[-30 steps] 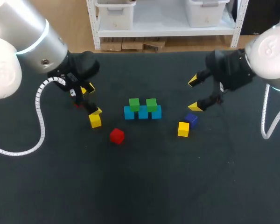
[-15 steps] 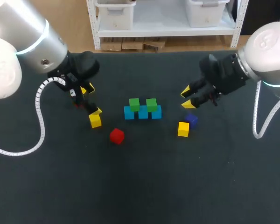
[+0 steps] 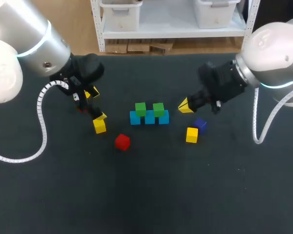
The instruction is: Place the blue cubes, place green cubes on the blue cubes, place the yellow cubes on the green cubes, then place the red cubes on the yellow cubes, and place purple cube on the red cubes.
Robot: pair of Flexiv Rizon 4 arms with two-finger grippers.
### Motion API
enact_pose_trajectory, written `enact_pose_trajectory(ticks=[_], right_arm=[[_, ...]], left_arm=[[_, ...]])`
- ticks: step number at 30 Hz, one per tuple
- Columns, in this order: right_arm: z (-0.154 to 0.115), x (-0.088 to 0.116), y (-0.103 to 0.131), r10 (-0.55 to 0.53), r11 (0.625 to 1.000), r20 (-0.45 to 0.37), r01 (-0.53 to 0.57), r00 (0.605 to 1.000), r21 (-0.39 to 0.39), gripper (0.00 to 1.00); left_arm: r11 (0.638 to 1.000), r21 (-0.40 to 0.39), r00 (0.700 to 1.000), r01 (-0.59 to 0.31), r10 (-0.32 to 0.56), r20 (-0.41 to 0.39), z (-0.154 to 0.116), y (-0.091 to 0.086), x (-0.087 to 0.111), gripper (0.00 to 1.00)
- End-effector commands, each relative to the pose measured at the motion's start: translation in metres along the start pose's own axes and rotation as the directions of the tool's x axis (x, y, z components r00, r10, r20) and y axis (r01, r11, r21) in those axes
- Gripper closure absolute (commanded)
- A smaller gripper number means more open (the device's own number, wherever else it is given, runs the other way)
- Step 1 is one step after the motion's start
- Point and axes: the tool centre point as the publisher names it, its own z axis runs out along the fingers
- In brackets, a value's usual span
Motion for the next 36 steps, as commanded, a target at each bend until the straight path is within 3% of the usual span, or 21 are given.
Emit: enact_pose_trajectory(ticks=[1,36], right_arm=[[0.008,-0.004,-0.005,-0.004,1.0,0.004,0.004,1.0,-0.011,1.0],[0.035,-0.013,-0.008,-0.023,0.997,-0.023,0.022,0.999,-0.068,1.0]], left_arm=[[1.0,0.001,1.0,-0.002,0.002,0.004,0.0,0.0,0.001,0.0],[1.0,0.001,1.0,-0.002,0.002,0.004,0.0,0.0,0.001,0.0]])
